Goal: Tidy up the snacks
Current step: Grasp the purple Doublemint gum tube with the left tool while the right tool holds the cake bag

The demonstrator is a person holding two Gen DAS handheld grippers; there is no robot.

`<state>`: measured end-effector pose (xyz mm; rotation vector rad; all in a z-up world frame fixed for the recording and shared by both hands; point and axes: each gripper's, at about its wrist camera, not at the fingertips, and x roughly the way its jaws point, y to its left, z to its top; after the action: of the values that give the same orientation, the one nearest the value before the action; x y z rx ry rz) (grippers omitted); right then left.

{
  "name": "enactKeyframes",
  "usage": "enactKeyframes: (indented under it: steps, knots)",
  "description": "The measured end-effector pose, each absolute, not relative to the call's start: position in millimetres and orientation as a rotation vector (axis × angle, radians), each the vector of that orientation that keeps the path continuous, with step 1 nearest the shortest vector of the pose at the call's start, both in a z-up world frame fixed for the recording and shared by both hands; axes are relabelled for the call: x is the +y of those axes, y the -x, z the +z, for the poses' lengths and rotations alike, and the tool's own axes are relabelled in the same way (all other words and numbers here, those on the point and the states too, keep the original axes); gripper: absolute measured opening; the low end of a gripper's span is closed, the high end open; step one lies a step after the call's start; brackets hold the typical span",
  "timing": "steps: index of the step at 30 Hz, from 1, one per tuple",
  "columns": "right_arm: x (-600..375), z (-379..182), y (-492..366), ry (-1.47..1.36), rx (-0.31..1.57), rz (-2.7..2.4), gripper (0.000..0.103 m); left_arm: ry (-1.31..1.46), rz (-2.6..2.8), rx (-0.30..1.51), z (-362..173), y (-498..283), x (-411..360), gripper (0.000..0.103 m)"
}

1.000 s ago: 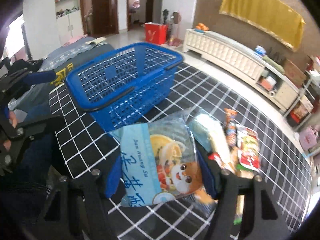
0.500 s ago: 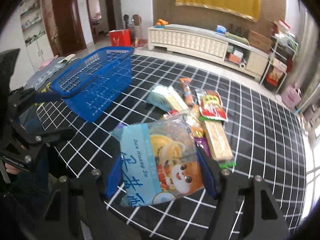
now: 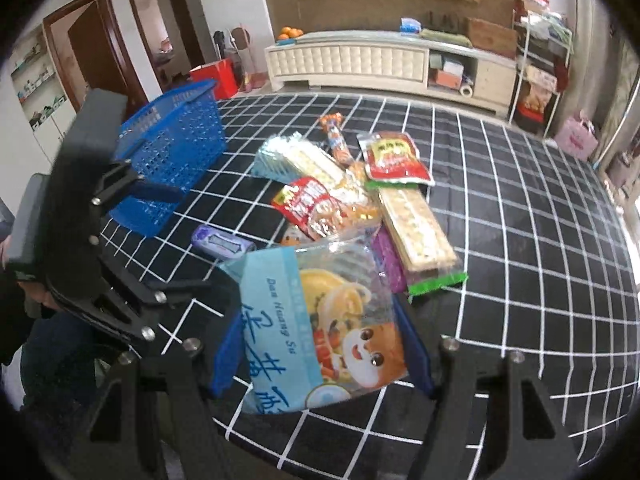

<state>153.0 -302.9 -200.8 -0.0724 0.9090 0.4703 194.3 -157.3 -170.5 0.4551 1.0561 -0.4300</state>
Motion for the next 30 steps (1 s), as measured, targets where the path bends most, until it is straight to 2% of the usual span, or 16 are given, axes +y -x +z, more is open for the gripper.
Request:
enactKeyframes:
  steps: [6, 16, 18, 20, 21, 23, 26, 30]
  knots:
    - [-309, -211, -157, 0.024, 0.937, 0.497, 0.073, -0.626, -0.44, 1.086, -203, -205, -169, 0.102]
    - [-314, -224, -165, -0.055, 0.98, 0.539, 0.073, -0.627, -0.41, 1.145, -230, -232, -155, 0.1]
    - [-314, -224, -167, -0.06, 0.983, 0.539, 0.073, -0.588, -0.435, 1.165, -230, -234, -151, 0.092]
    - [-315, -224, -168, -0.067, 0.987, 0.541, 0.073, -0.525, -0.485, 1.195, -228, -235, -149, 0.067]
    - [-315, -224, -168, -0.07, 0.988, 0.541, 0.073, -0.511, -0.497, 1.201, -228, -233, -148, 0.062]
    - [-314, -223, -169, -0.072, 0.989, 0.542, 0.073, -0.49, -0.534, 1.22, -227, -231, -150, 0.044]
    - [-314, -220, -167, -0.067, 0.985, 0.539, 0.073, -0.471, -0.541, 1.244, -228, -232, -155, 0.034]
    - [-314, -215, -164, -0.066, 0.982, 0.526, 0.073, -0.479, -0.528, 1.259, -227, -229, -158, 0.032]
